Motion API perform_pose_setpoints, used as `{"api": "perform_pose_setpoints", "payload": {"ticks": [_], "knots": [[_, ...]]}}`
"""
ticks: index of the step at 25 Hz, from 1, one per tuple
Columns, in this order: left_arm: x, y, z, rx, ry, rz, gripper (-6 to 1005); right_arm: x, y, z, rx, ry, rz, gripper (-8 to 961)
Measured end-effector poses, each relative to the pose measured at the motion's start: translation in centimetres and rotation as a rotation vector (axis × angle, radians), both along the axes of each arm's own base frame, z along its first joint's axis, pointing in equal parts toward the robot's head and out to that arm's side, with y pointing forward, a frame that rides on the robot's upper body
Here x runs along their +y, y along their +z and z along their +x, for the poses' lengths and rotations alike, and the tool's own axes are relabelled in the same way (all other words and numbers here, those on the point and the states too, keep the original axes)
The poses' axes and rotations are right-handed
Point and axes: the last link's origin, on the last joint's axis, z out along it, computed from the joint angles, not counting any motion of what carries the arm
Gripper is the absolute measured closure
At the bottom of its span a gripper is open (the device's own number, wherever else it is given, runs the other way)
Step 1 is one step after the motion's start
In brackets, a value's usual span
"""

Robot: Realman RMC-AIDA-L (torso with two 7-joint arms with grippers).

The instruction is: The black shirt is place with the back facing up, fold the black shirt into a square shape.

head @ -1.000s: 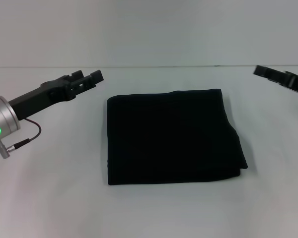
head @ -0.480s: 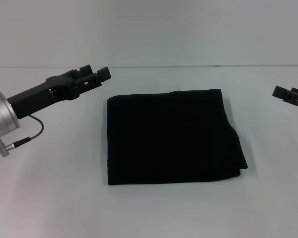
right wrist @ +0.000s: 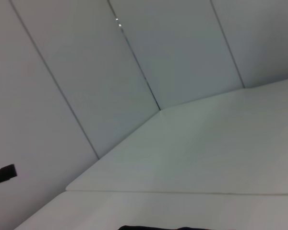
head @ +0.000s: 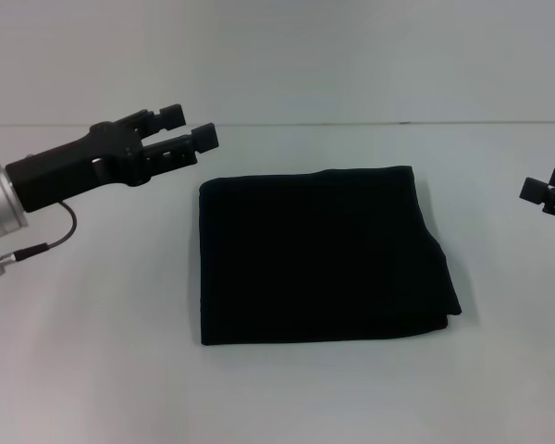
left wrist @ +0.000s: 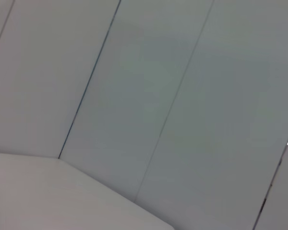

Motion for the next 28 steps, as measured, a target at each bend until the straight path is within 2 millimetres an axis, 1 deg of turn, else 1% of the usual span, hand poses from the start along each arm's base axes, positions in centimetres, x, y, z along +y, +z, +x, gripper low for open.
{"api": "perform_pose_setpoints", "payload": {"ticks": [5, 8, 11, 12, 14, 20, 25, 28], "knots": [[0.3, -0.1, 1.3, 0.062, -0.079, -0.046, 132, -0.2, 0.7, -0.3, -0.020, 0.036, -0.005, 23], [0.5, -0.6, 2.1, 0.134, -0.125, -0.098, 133, -0.4, 0.9, -0.9, -0.063, 0.078, -0.054, 23], [0.6, -1.4, 2.8, 0.213, -0.131, -0.200, 133, -0.5, 0.9, -2.3, -0.110, 0.128, -0.147, 22], [0.6, -1.4, 2.8, 0.213, -0.131, -0.200, 133, -0.5, 0.9, -2.8, -0.125, 0.138, -0.170, 22], [0.6, -2.4, 3.3, 0.297, -0.124, -0.313, 134, -0.4, 0.8, -3.7, -0.163, 0.145, -0.212, 20], [0.3, -2.6, 3.5, 0.316, -0.141, -0.341, 135, -0.1, -0.1, -5.3, -0.231, 0.174, -0.268, 23], [0.2, -2.8, 2.9, 0.364, -0.130, -0.357, 137, 0.6, -1.0, -5.2, -0.277, 0.133, -0.318, 26], [0.4, -2.8, 2.7, 0.373, -0.112, -0.348, 139, 1.1, -0.8, -5.0, -0.284, 0.085, -0.314, 26]]}}
